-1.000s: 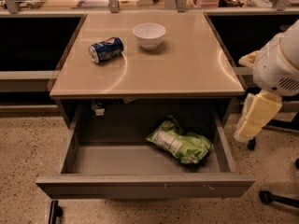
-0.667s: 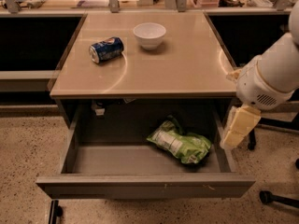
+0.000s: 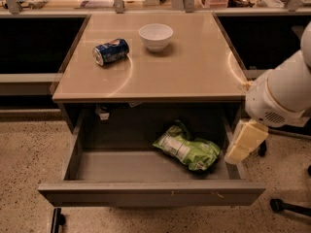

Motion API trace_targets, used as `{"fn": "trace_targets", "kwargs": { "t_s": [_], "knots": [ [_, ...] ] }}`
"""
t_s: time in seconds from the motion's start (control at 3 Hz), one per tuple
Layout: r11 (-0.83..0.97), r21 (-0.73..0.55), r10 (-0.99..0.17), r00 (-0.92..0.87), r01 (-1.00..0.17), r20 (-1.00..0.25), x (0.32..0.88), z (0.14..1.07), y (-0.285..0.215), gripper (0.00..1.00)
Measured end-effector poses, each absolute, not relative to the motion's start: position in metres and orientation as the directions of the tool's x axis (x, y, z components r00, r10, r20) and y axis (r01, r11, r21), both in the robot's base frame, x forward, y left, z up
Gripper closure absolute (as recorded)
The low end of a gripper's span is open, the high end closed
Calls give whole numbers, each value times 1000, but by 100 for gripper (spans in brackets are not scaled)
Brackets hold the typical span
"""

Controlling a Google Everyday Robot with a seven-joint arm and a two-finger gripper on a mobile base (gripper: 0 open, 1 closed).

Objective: Pick green rice chip bag from top drawer and place on counter

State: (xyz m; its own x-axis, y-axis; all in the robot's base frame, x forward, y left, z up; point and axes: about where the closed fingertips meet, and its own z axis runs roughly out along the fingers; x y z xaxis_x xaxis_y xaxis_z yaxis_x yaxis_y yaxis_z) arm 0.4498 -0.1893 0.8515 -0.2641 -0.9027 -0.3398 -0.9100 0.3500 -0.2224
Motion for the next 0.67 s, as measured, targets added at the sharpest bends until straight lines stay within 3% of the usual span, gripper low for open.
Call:
{"fn": "trace_targets", "kwargs": {
  "t_s": [0.67],
  "knots": [
    [465,-105,-807,-372,-879,-458,441,767,-137,0]
  ]
}}
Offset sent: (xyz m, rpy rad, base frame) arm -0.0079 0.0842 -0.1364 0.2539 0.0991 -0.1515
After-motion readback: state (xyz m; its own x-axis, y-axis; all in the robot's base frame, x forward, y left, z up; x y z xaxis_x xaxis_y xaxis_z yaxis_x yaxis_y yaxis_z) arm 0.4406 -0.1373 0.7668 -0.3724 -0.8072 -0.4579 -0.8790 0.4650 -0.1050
